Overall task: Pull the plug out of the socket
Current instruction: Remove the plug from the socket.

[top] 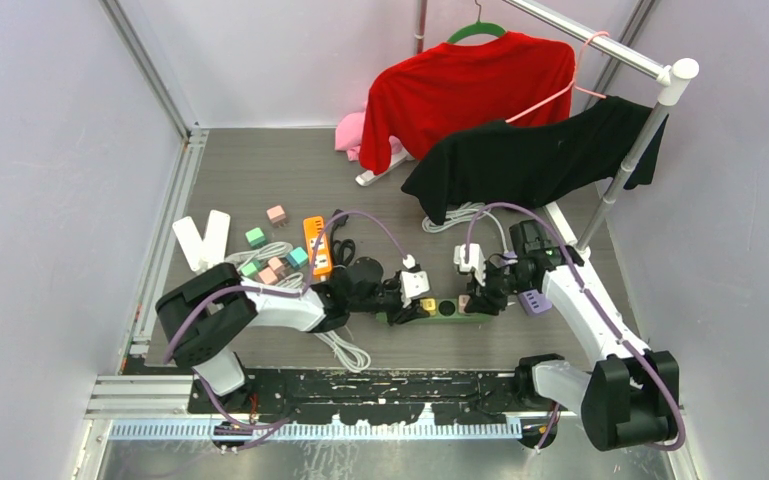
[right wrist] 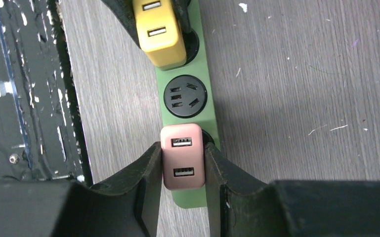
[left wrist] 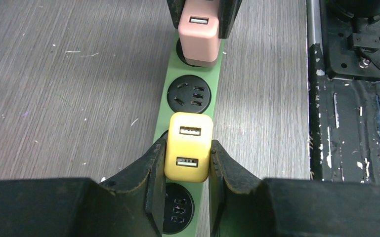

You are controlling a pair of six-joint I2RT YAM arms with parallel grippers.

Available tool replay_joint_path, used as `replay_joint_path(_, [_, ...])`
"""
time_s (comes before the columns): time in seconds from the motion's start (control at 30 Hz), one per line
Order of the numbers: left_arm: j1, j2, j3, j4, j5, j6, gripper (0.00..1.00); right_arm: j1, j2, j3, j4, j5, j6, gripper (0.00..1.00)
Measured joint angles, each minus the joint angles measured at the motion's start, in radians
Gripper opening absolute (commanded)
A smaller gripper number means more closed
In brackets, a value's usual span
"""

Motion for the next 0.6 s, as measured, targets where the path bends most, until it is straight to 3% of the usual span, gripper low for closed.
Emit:
replay_joint_path(0.27, [-0.016,0.013,0.015,-0.001,0.035,-0.003,0.0,-0.019,0.066,0.06,-0.273,-0.05,-0.424,0.01])
replay_joint_path(0.33, [-0.015,0.019,0.023,-0.011,0.039,-0.004,0.0,-0.008,0.077,0.06,-0.252,-0.039,-0.399,0.01])
replay_joint_path(0.5, [-0.008,0.05,0.058,-0.039,0.031,-0.005,0.0,0.024,0.027,0.014,-0.063,0.066,-0.12,0.01])
replay_joint_path(0.6, [-0.006,0.064,0.073,-0.05,0.034,-0.005,0.0,0.027,0.007,-0.005,-0.037,0.099,-0.069,0.01])
